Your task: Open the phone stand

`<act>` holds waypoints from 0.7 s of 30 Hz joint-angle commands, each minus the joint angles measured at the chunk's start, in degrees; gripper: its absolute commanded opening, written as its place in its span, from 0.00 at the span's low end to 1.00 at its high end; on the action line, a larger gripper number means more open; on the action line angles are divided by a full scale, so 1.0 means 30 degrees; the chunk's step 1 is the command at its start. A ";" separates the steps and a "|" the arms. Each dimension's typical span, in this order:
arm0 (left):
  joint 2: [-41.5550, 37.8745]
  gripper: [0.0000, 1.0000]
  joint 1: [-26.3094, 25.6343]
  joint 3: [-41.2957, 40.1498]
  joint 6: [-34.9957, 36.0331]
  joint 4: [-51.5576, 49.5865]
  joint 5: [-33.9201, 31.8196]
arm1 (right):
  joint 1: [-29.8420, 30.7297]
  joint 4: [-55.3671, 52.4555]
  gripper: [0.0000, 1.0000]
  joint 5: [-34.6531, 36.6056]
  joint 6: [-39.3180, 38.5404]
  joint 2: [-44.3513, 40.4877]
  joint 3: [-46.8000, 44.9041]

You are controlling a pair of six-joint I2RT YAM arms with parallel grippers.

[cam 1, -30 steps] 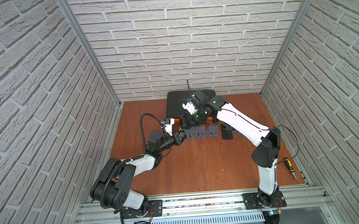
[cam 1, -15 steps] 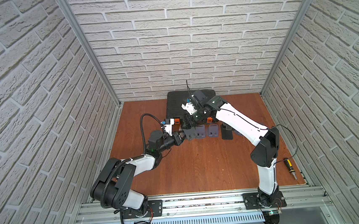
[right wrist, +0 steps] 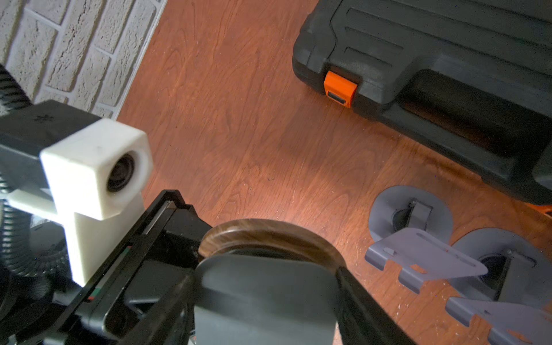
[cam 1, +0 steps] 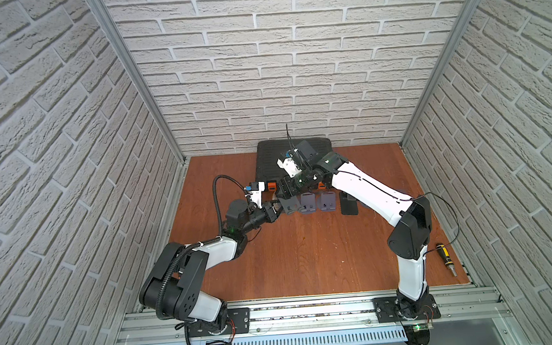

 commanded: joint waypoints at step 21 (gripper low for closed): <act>0.1574 0.00 0.2455 -0.0168 -0.1516 -0.1638 -0.3875 | 0.0082 -0.0642 0.07 0.1044 -0.0244 -0.4042 -0.1118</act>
